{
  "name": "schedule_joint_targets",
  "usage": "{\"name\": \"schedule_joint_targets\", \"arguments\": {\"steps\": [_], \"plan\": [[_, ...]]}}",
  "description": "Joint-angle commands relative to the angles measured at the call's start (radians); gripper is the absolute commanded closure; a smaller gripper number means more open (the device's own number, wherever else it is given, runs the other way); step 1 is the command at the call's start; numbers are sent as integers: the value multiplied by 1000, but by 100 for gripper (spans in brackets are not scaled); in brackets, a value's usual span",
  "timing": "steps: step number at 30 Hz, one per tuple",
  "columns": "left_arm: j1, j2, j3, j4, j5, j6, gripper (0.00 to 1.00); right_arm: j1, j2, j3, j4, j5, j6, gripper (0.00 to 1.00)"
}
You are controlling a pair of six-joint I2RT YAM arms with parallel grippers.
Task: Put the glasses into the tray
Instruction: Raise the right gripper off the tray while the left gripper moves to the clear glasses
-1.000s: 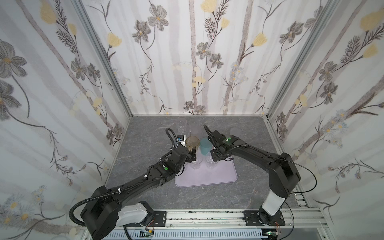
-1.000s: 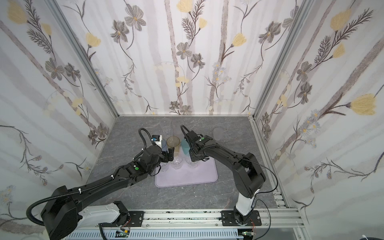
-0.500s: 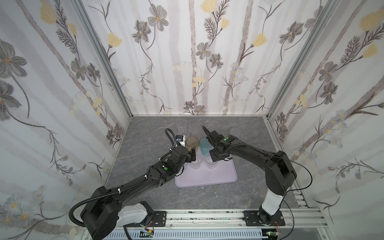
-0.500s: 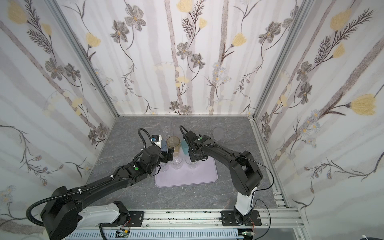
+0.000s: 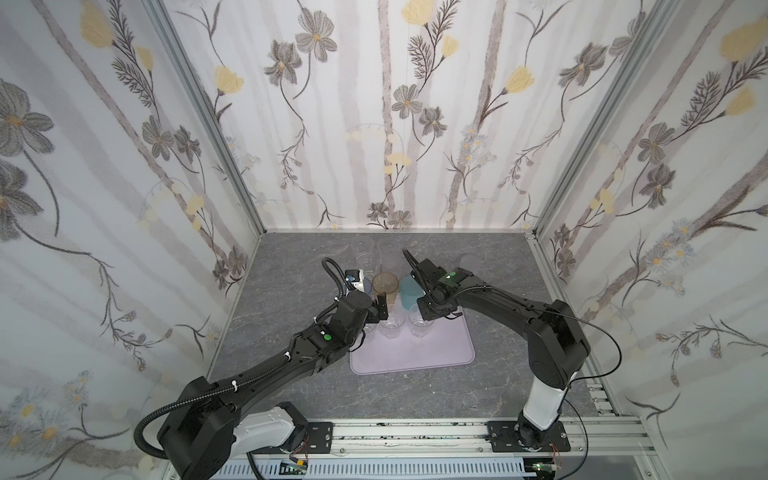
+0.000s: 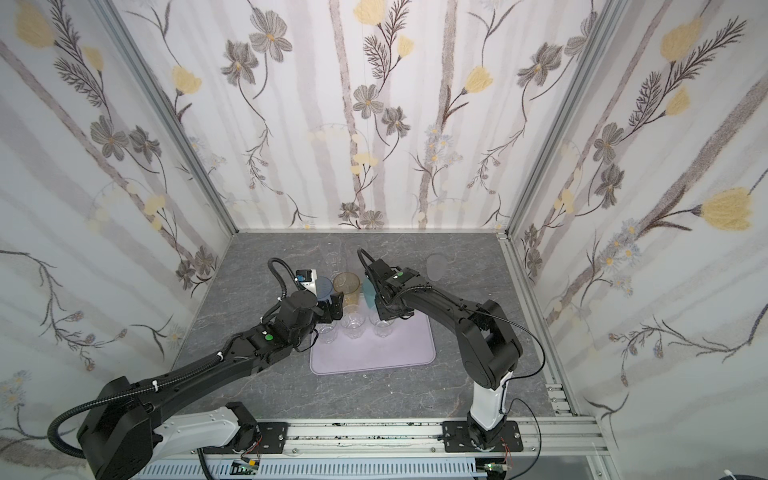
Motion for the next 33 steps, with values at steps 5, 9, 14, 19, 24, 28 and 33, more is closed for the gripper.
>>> {"name": "schedule_joint_targets", "arguments": {"steps": [5,9,14,19,24,28,33], "plan": [[74,-4,109,-120,30,-22,7,-37,-73,101,-30,-54,-25,66],[180,6,185,-198,105,-16,9,-99,-83,166,-21,-100,-32,65],[316,59,277,-234,193,28,11,-172,-44,234,32,-156,-18,65],[441,199,390,-245,294,37,14,-212,38,328,86,-196,14,65],[498,389,535,-256,369,48,17,-224,130,427,93,-222,17,65],[524,549,672,-267,416,45,20,-238,164,450,93,-244,15,64],[532,762,863,-311,423,77,26,-248,176,442,95,-260,13,65]]}}
